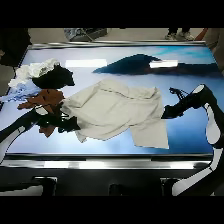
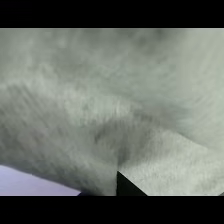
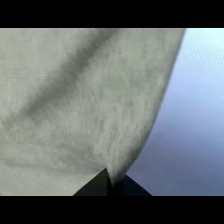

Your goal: Fold the shirts.

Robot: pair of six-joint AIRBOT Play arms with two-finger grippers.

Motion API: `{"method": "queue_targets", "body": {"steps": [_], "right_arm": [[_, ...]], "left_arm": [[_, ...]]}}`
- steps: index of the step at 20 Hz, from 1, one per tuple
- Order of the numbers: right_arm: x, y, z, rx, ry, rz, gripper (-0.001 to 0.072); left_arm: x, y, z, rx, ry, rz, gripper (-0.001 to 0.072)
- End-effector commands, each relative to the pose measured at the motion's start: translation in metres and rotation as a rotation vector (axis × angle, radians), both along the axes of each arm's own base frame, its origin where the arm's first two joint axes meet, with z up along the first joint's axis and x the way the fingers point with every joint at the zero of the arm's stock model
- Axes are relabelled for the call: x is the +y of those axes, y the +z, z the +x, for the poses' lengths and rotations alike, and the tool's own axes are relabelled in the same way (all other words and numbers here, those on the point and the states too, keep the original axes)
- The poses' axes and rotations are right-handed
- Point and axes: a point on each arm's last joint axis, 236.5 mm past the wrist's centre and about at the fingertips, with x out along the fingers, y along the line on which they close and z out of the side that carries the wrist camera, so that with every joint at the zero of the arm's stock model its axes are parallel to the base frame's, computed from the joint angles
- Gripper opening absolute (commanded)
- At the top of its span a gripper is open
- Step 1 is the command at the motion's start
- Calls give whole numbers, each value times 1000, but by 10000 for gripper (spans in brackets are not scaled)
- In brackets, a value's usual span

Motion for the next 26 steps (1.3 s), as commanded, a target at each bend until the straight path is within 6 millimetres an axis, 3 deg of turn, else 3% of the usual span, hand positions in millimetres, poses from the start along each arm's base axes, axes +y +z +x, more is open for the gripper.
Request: {"method": "queue_targets", "body": {"steps": [1,3,4,5,6,7,8,9,10,11,12,13,14,16,18,20,22,23,25,26], "right_arm": [[9,6,5,-48,9,36,48],[7,48,26,-200,42,17,48],[-1,85,45,-334,35,-34,48],[-8,133,65,-488,26,-92,47],[-16,202,85,-692,2,-167,48],[-22,280,94,-903,-28,-242,48],[-27,375,88,-1153,-72,-336,48],[-30,466,65,-1389,-123,-431,49],[-30,556,21,-1622,-178,-536,49],[-26,618,-28,-1796,-222,-619,49],[-18,662,-80,-1923,-279,-657,49],[-8,682,-119,-1983,-323,-643,49],[2,692,-150,-2013,-339,-629,49],[12,696,-188,-2034,-321,-669,49],[15,699,-210,-2048,-326,-703,49],[15,697,-216,-2040,-321,-718,49],[10,686,-204,-1986,-308,-730,49],[3,675,-189,-1934,-297,-739,49],[-10,635,-146,-1770,-229,-751,49],[-18,598,-115,-1635,-145,-754,49]], "left_arm": [[2,30,12,-102,-29,17,27],[12,79,31,-250,-76,76,26],[17,118,45,-358,-90,106,27],[20,173,62,-506,-91,133,27],[22,235,73,-662,-82,147,27],[24,313,78,-852,-62,158,27],[26,398,72,-1057,-35,170,27],[30,477,54,-1253,0,184,27],[36,549,26,-1440,39,205,28],[45,615,-13,-1620,84,234,28],[49,658,-49,-1750,122,239,28],[51,686,-79,-1833,155,217,28],[50,692,-95,-1849,173,189,28],[45,668,-99,-1757,129,189,28],[40,640,-93,-1640,95,177,28],[39,628,-86,-1596,87,176,28],[39,611,-69,-1522,99,159,29],[38,591,-55,-1456,80,169,29],[35,523,-17,-1232,15,191,28],[33,485,3,-1119,-9,194,29]]}}
